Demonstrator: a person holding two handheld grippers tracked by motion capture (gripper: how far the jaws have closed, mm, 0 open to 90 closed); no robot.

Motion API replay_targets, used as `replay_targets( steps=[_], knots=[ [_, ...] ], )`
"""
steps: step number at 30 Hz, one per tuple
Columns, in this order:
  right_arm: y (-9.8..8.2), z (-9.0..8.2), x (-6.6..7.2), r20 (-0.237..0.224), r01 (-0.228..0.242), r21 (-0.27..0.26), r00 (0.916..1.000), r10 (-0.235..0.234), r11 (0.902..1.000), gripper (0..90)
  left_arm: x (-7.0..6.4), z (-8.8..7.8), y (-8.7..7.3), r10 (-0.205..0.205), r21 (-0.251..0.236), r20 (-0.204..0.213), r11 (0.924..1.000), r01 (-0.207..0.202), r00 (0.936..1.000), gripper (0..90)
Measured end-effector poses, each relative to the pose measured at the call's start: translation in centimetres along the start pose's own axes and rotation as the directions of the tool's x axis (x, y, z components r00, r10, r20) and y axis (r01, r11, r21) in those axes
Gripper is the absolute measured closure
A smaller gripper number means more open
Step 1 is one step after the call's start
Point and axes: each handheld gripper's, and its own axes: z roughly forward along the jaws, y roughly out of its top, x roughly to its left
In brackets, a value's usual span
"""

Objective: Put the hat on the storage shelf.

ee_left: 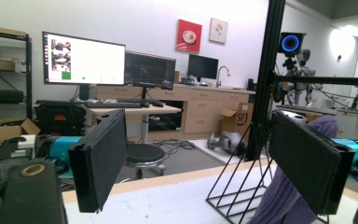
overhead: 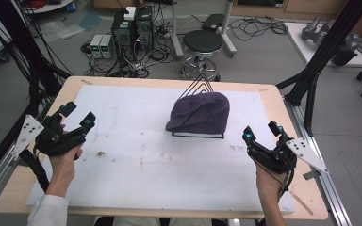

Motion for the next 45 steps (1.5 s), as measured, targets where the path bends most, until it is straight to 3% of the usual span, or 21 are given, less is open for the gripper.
replay_targets(
  steps=[6,7,11,16,20,25,28,30,34,36,38,45],
  knots=[
    [-0.6,-0.7,-0.7,0.033,-0.004,0.017,0.9995,0.004,0.9999,10.8,1.0,-1.4,-0.4,0.002,0.011,-0.045,0.9999,-0.002,0.999,20.0],
    [-0.8,-1.0,-0.9,0.055,0.011,0.012,0.9984,-0.011,0.9999,10.7,1.1,-1.6,-0.5,0.004,0.012,-0.06,0.9999,-0.003,0.9982,20.0],
    [-1.4,-1.4,-1.1,0.093,0.007,0.011,0.9957,-0.008,0.9999,9.6,1.4,-2.6,-1.1,0.01,0.009,-0.128,0.9999,-0.009,0.9918,20.0],
    [-2.3,-1.6,-1.1,0.114,0.029,0.034,0.9929,-0.032,0.999,9.6,1.7,-3.3,-1.4,0.017,0.005,-0.17,0.9999,-0.016,0.9853,20.0],
    [-3.1,-1.6,-0.9,0.14,0.044,0.051,0.9889,-0.05,0.9977,9.6,2.2,-4.0,-1.8,0.031,0.015,-0.218,0.9995,-0.029,0.9754,19.9],
    [-4.5,-1.3,-0.9,0.18,0.047,0.075,0.9818,-0.06,0.996,9.6,2.1,-4.6,-2.6,0.035,0.026,-0.304,0.9993,-0.029,0.9521,19.9],
    [-4.9,-1.3,-0.8,0.198,0.051,0.074,0.978,-0.065,0.996,9.6,2.1,-4.8,-3.3,0.039,0.041,-0.33,0.9988,-0.027,0.943,19.9],
    [-5.7,-1.3,-0.5,0.231,0.06,0.08,0.97,-0.077,0.995,9.6,2.2,-5.0,-3.9,0.037,0.051,-0.34,0.9985,-0.021,0.9397,19.9],
    [-6.8,-1.1,-0.5,0.245,0.059,0.106,0.9658,-0.084,0.9926,9.6,2.4,-5.5,-5.2,0.031,0.074,-0.362,0.9973,-0.004,0.9317,20.0],
    [-6.9,-1.0,-0.4,0.25,0.081,0.109,0.9625,-0.106,0.9907,9.6,2.5,-5.7,-5.8,0.041,0.09,-0.369,0.9959,-0.009,0.9287,20.0],
    [-6.9,-1.0,-0.3,0.251,0.089,0.107,0.9614,-0.113,0.9903,9.6,2.5,-5.8,-6.2,0.05,0.1,-0.369,0.9949,-0.013,0.9279,20.5],
    [-7.5,-1.2,-0.2,0.276,0.074,0.121,0.9554,-0.105,0.9899,9.6,2.2,-6.0,-6.9,0.067,0.125,-0.351,0.9918,-0.025,0.934,20.8]
  ],
)
